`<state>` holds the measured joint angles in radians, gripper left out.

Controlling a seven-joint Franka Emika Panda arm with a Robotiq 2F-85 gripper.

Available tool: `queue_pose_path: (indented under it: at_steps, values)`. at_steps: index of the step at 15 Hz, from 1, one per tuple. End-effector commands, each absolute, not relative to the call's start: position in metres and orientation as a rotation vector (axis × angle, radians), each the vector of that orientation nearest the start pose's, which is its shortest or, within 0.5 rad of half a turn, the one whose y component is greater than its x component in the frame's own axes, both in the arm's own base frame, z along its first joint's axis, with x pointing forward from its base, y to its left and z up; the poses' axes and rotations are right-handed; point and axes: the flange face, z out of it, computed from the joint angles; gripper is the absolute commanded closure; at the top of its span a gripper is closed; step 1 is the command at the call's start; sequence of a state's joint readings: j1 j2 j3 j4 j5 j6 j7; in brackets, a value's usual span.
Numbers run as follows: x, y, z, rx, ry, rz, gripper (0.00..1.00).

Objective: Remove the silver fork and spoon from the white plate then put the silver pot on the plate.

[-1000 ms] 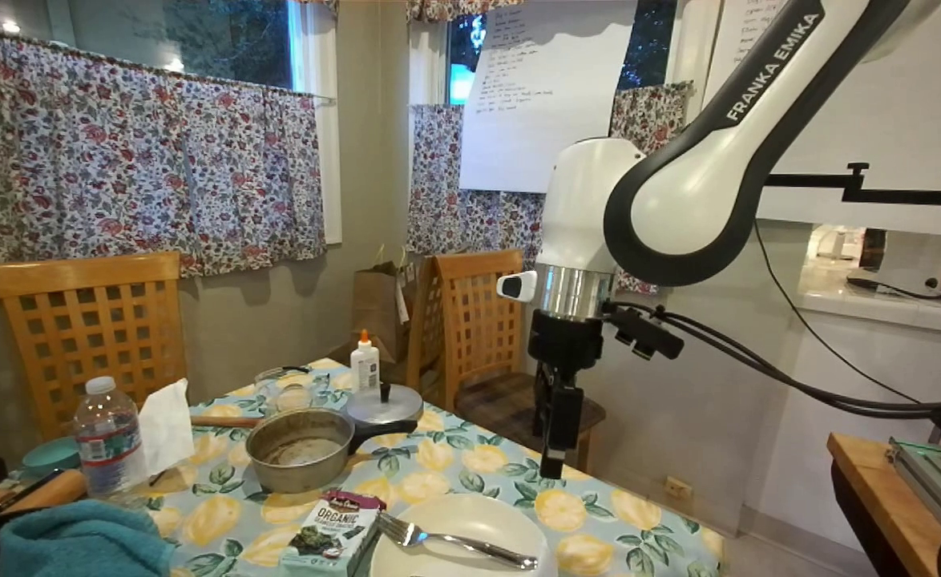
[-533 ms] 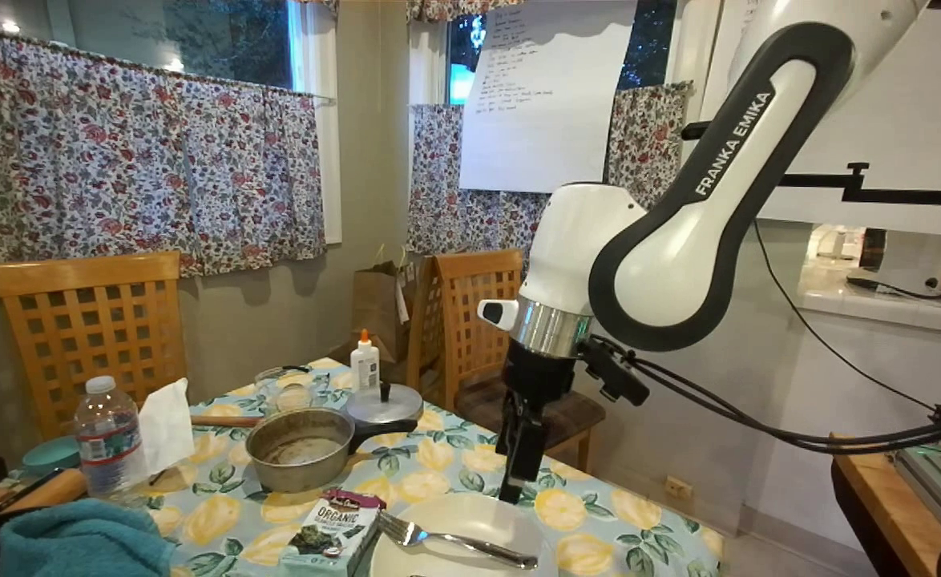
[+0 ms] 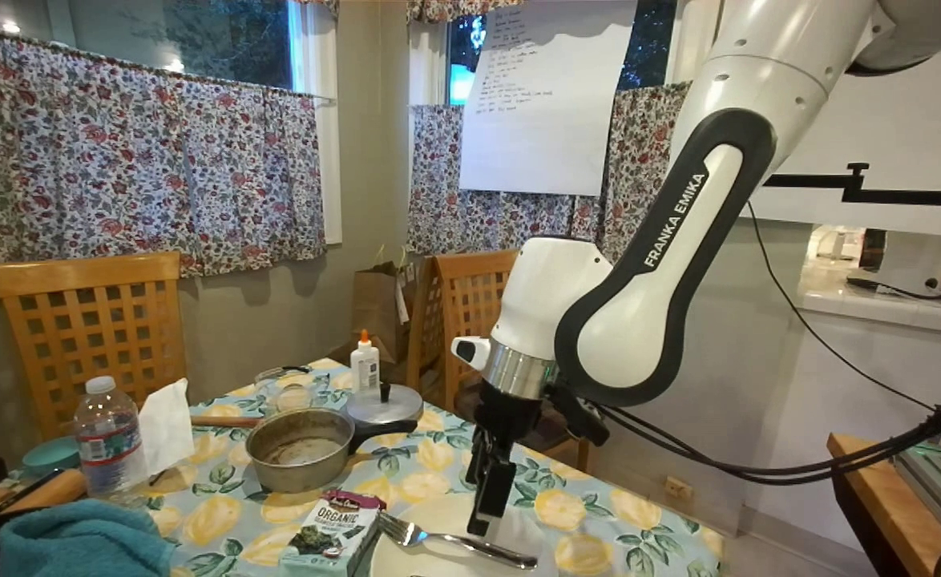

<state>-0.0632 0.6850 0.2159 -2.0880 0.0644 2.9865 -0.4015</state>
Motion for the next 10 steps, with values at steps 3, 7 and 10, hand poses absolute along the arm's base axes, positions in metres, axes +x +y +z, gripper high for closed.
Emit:
queue_pose_path:
  at_steps: [3, 7, 10]
  values:
    - [0.604, 0.095, 0.091, -2.936, -0.622, -0.378, 0.00]
    - [0.611, 0.098, 0.078, -2.937, -0.599, -0.370, 0.26]
    - [0.614, 0.101, 0.072, -2.935, -0.592, -0.367, 0.48]
